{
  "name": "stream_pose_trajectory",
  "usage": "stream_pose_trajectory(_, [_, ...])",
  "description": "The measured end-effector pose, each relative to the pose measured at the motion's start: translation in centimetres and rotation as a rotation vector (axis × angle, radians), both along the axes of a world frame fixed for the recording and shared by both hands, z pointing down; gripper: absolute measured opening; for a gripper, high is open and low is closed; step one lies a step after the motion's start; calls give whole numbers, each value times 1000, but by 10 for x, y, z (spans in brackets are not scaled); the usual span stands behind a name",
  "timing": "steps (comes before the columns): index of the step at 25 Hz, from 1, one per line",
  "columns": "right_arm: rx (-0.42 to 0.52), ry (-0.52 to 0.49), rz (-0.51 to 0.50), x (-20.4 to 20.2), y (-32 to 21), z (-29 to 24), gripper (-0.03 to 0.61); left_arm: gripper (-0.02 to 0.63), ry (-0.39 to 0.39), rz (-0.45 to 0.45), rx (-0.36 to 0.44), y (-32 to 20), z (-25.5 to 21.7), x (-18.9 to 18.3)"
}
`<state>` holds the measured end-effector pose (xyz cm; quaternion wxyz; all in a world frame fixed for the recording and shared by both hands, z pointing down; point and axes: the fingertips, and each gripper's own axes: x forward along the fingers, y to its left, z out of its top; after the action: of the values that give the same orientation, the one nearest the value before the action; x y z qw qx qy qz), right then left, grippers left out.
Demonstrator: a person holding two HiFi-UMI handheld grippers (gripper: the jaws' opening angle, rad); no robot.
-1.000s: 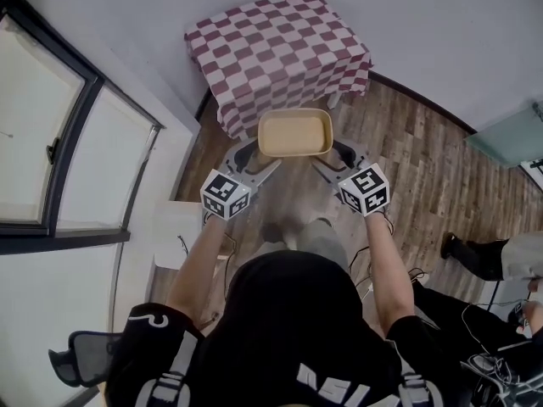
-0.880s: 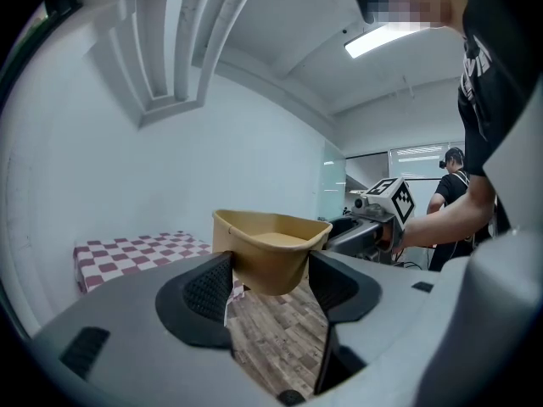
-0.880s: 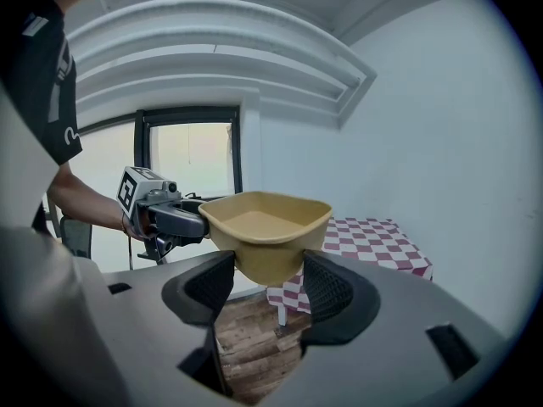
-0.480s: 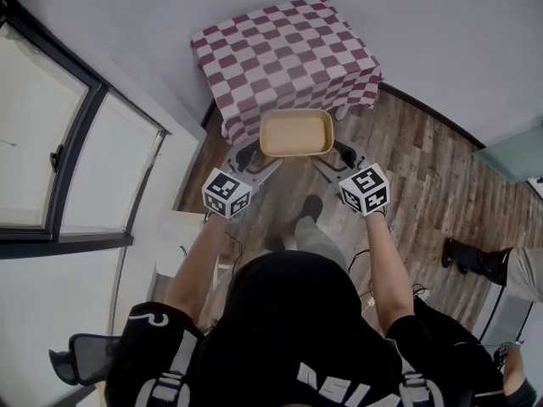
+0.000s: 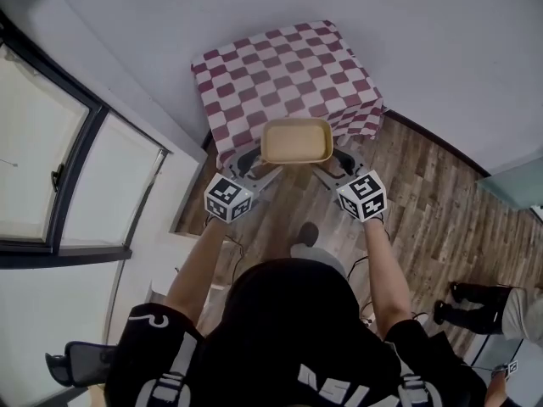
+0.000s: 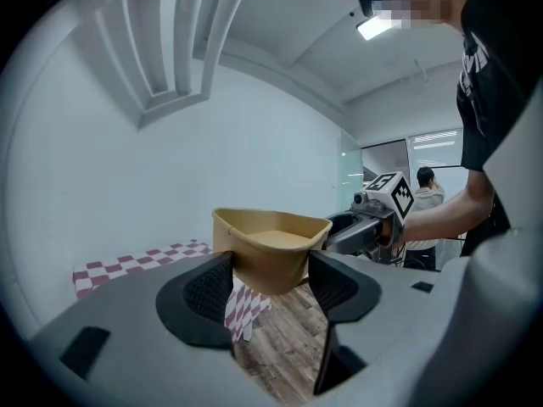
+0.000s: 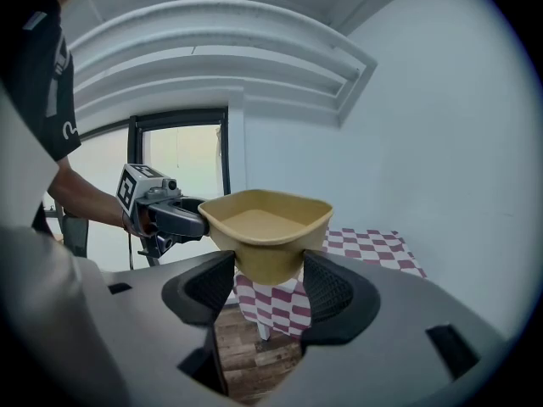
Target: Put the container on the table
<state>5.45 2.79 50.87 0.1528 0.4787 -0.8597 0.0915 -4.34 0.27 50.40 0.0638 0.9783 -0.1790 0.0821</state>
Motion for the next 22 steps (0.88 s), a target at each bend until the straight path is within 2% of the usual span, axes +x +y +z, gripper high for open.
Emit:
stream_pose_trajectory(12, [-8, -15, -60, 59, -46, 4, 268, 282, -22, -58, -6, -41, 3, 58])
stream_pose_trajectory(22, [-27, -37, -119, 72, -69, 14, 268, 282, -47, -119, -16, -57, 10, 70])
